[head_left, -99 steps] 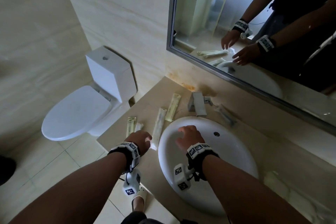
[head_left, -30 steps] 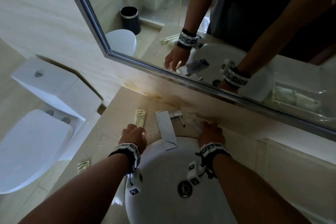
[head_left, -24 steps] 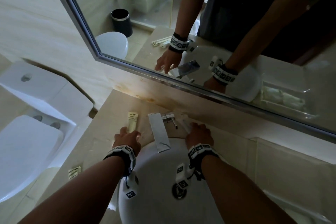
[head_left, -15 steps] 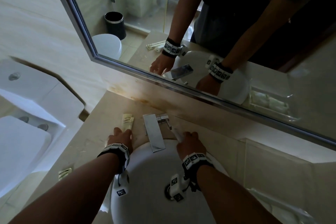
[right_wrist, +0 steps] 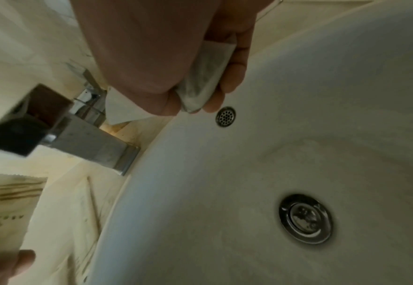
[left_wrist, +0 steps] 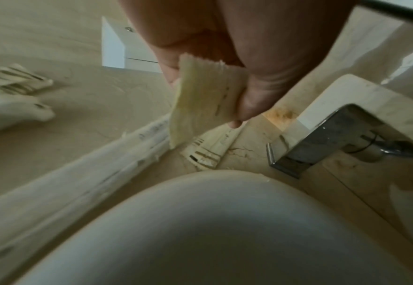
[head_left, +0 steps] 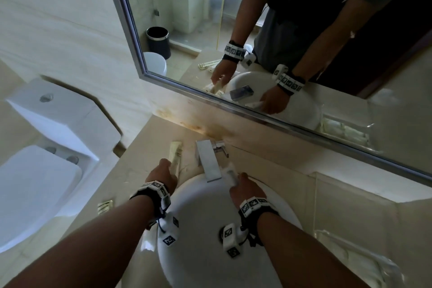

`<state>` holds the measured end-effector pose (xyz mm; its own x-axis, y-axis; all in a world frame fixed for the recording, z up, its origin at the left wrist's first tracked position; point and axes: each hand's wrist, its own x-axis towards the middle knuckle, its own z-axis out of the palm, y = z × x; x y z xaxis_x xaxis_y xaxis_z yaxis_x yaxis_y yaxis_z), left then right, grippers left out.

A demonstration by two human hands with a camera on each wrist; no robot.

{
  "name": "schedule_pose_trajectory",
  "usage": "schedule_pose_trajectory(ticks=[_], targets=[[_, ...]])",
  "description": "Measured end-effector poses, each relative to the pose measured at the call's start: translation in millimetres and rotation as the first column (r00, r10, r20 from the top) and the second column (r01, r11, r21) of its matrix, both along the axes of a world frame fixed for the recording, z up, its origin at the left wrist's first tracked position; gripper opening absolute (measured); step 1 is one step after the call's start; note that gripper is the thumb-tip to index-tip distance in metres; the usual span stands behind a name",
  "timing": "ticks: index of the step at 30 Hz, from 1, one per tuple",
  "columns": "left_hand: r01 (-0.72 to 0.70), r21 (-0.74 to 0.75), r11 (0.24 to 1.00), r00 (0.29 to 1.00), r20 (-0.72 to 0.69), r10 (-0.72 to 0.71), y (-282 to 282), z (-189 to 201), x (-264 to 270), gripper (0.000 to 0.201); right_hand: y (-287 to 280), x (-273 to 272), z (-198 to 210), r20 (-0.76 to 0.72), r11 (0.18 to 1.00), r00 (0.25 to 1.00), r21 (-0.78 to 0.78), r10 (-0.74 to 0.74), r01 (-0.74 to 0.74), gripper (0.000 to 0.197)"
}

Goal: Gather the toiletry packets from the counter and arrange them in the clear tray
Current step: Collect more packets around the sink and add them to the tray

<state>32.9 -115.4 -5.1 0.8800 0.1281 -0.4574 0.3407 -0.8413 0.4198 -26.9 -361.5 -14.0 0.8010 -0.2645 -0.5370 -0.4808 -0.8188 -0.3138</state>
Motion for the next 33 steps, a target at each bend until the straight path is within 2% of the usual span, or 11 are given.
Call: schedule_pose_trajectory(ticks=[5, 9, 15, 20, 24, 27, 29, 32, 33], targets=[[0.08, 0.031, 0.996, 0.997, 0.003, -0.08, 15.7, 5.8, -33.6, 0.034, 8.3, -24.4, 19.1, 0.059, 0.998, 0.997, 0.013, 0.055, -0.056, 0.039], [0.162, 0.04, 0.986, 0.986, 0.026, -0.163, 11.9, 17.9, -64.0, 0.035, 5.2, -48.5, 27.5, 0.096, 0.999, 0.994, 0.009, 0.052, -0.054, 0.042], [0.286, 0.003, 0.958, 0.953, 0.107, -0.284, -17.1, 53.1, -102.8, 0.034, -7.8, -85.0, 43.3, 0.184, 0.998, 0.981, 0.023, 0.054, -0.059, 0.053], [0.387, -0.01, 0.922, 0.911, 0.156, -0.381, -56.4, 81.0, -123.0, 0.03, -27.1, -113.9, 56.8, 0.22, 0.998, 0.974, 0.031, 0.05, -0.058, 0.052], [0.501, -0.029, 0.865, 0.855, 0.172, -0.489, -102.2, 92.6, -140.3, 0.05, -53.7, -146.1, 63.5, 0.263, 0.997, 0.963, 0.076, -0.051, 0.032, 0.04], [0.579, -0.026, 0.815, 0.81, 0.138, -0.57, -139.3, 89.9, -153.6, 0.042, -76.5, -173.2, 67.5, 0.253, 0.983, 0.955, 0.134, -0.157, 0.126, 0.029], [0.622, -0.039, 0.782, 0.78, 0.12, -0.614, -163.2, 83.1, -160.6, 0.031, -92.0, -189.9, 67.9, 0.248, 0.955, 0.934, 0.216, -0.256, 0.205, 0.037], [0.674, -0.044, 0.737, 0.738, 0.092, -0.669, -198.1, 76.4, -171.2, 0.031, -115.7, -213.2, 66.3, 0.265, 0.888, 0.87, 0.328, -0.415, 0.324, 0.07], [0.691, -0.048, 0.721, 0.723, 0.085, -0.686, -208.7, 75.9, -175.3, 0.033, -124.2, -220.9, 66.4, 0.264, 0.855, 0.837, 0.353, -0.48, 0.379, 0.073]])
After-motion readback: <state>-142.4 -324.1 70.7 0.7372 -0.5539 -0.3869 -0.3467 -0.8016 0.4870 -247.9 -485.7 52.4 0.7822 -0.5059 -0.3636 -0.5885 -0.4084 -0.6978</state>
